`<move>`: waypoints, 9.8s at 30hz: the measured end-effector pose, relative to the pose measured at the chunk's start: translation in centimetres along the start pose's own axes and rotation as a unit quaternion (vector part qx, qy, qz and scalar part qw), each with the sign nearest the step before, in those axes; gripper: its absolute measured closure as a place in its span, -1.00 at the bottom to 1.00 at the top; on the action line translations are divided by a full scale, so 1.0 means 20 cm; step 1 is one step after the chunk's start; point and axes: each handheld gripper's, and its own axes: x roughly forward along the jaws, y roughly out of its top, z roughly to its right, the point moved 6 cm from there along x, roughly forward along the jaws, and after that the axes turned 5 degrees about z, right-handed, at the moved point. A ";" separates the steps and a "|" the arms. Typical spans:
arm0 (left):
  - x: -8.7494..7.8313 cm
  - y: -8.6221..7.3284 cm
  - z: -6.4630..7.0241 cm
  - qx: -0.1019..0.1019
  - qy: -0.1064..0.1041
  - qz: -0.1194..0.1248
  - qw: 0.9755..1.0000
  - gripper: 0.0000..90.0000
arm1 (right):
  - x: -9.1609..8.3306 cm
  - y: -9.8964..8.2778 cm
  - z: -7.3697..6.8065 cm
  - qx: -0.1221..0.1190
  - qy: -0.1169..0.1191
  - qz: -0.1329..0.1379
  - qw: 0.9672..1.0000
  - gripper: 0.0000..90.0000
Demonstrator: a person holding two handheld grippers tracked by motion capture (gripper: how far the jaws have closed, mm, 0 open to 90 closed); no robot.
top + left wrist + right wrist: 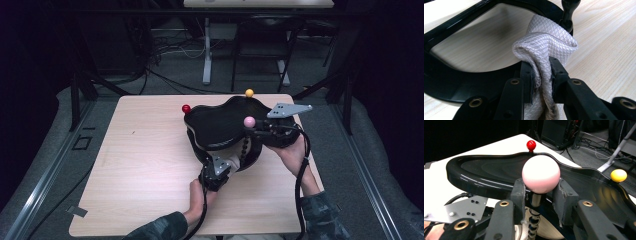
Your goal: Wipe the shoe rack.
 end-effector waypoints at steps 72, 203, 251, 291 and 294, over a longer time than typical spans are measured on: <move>0.06 -0.05 -0.84 -0.093 0.096 -0.041 0.990 0.70 | 0.00 -0.02 0.00 -0.016 -0.012 0.010 1.000 0.43; -0.16 -0.02 -0.75 -0.107 0.049 -0.028 0.993 0.68 | -0.18 -0.08 0.17 0.036 -0.106 0.005 0.994 0.35; -1.03 -0.31 -1.20 -0.188 0.151 -0.054 0.969 0.63 | -0.17 -0.08 0.17 0.036 -0.110 0.007 0.993 0.35; -0.97 -0.20 -1.17 -0.165 0.103 -0.040 0.980 -0.95 | -0.17 -0.08 0.17 0.036 -0.114 0.008 0.993 0.35; -0.90 -0.16 -1.12 -0.144 0.081 -0.029 0.986 -0.99 | -0.17 -0.09 0.17 0.035 -0.110 0.008 0.993 0.35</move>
